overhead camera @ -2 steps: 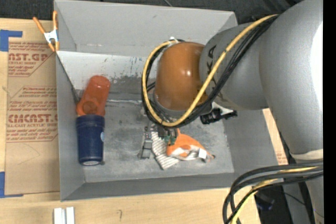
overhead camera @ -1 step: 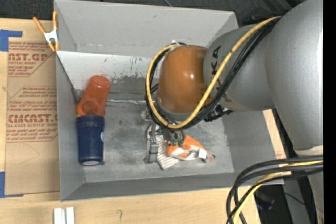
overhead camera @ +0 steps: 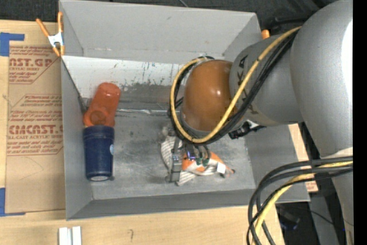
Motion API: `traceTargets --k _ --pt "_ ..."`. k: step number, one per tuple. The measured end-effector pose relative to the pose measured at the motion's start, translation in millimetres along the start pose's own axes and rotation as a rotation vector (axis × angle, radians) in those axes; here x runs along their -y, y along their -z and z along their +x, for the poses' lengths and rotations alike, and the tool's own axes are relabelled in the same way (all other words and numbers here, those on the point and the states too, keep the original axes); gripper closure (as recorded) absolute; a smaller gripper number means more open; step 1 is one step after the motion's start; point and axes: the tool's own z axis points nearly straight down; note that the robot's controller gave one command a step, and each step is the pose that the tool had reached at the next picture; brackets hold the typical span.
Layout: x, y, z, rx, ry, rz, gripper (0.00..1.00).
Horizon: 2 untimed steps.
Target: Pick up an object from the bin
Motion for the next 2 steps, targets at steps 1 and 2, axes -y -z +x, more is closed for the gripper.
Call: traceTargets --k 1,2 --pt "22 -14 -12.7 -0.008 -0.055 0.002 0.00" --pt "48 -8 16.6 -0.005 -0.184 0.001 1.00"
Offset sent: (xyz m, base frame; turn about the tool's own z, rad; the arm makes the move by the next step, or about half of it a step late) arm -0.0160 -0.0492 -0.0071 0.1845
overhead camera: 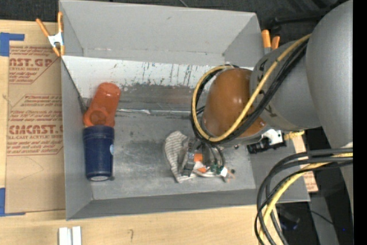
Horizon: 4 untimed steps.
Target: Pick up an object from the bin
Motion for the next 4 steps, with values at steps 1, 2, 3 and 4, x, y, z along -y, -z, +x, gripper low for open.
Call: traceTargets --k 1,2,3,4 --pt "0 0 0.0 0.000 0.000 0.000 0.00" --pt "0 0 0.0 0.000 0.000 0.000 0.00" --pt "9 -15 7.3 0.002 -0.060 -0.001 1.00" --pt "9 -15 7.3 0.001 -0.060 -0.001 1.00"
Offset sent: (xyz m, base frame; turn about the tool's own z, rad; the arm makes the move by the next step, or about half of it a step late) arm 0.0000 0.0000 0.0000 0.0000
